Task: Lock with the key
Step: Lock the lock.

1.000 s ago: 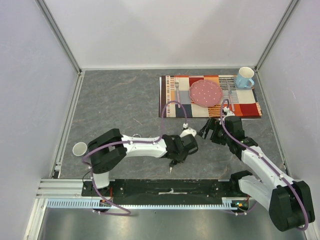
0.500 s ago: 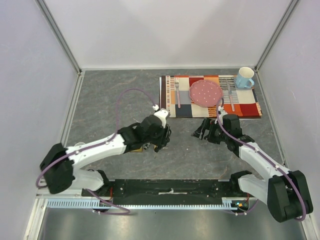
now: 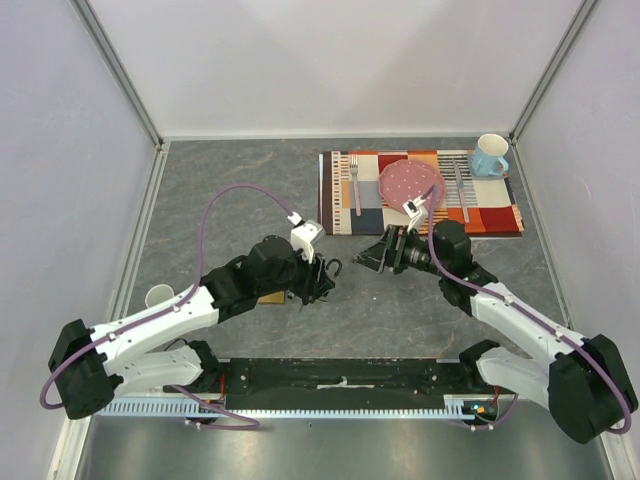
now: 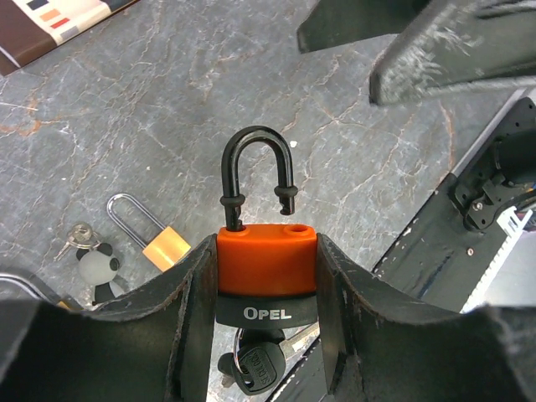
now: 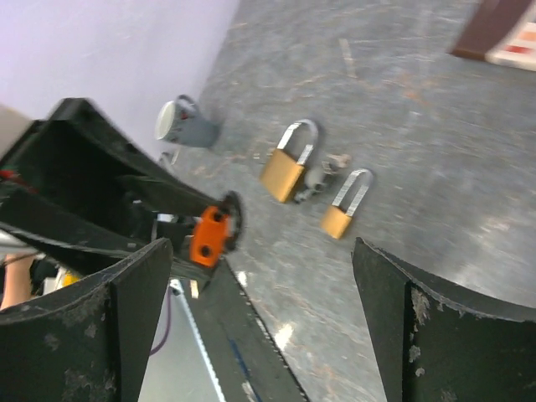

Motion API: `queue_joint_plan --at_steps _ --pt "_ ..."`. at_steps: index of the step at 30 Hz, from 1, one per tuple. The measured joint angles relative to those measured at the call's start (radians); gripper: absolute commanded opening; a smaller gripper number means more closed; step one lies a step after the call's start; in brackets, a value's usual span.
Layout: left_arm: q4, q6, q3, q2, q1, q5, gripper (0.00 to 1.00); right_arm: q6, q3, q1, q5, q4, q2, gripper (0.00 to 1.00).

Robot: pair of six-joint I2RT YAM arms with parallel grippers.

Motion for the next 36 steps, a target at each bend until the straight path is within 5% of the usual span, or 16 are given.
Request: queue_joint_plan --at_steps 10,25,31,33,34,36 --pt "0.034 0.002 0.000 -0.001 0.001 0.046 0.02 0.084 0.042 0.162 0.002 0.156 0.102 0.76" --pt "0.081 0.002 -0.016 -0.005 0.002 0.085 0.02 0.164 0.032 0.216 0.060 0.264 0.167 0.08" --pt "0.084 0.002 -0.022 -0.019 0.004 0.085 0.03 0.172 0.031 0.217 0.070 0.270 0.169 0.00" --pt "0.086 0.002 -0.029 -0.026 0.003 0.085 0.15 0.172 0.031 0.219 0.072 0.269 0.169 0.00" --pt "0.087 0.002 -0.031 -0.029 0.003 0.085 0.60 0.171 0.031 0.222 0.073 0.269 0.169 0.00" --pt "0.087 0.001 -0.034 -0.033 0.003 0.084 0.88 0.169 0.031 0.223 0.080 0.266 0.166 0.00"
